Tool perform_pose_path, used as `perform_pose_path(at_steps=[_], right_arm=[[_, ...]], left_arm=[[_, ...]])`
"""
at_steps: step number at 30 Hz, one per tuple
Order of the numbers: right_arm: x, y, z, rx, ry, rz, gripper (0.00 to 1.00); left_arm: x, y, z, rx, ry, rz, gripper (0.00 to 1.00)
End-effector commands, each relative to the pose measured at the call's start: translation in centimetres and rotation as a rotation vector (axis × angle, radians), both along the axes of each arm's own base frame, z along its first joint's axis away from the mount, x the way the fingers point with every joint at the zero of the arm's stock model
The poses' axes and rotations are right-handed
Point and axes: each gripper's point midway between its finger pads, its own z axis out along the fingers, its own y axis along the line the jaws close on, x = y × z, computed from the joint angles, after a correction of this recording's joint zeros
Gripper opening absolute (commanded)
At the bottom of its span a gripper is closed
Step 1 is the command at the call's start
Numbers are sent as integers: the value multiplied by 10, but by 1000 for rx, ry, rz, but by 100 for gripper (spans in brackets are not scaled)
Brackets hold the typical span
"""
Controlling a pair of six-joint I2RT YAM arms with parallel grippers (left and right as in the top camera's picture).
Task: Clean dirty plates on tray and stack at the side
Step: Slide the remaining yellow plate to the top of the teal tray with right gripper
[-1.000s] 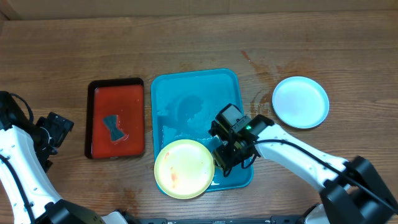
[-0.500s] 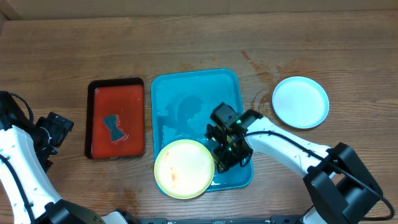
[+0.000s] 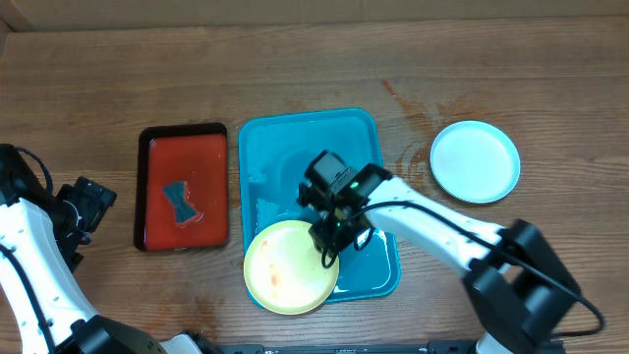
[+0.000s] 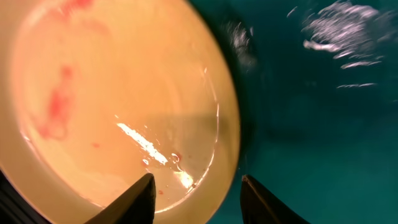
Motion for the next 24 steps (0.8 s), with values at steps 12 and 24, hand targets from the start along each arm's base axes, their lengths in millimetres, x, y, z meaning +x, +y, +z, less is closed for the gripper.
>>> perform_pose_path(at_steps=[12,24], right_arm=[[45,-26,-22,-143,-127,-238,4],[154,-35,35,51,-285,-481,4]], left_arm=[[13,-24,9,-130,-100,-2,100],[36,-64,17,-208,-217,-370,89]])
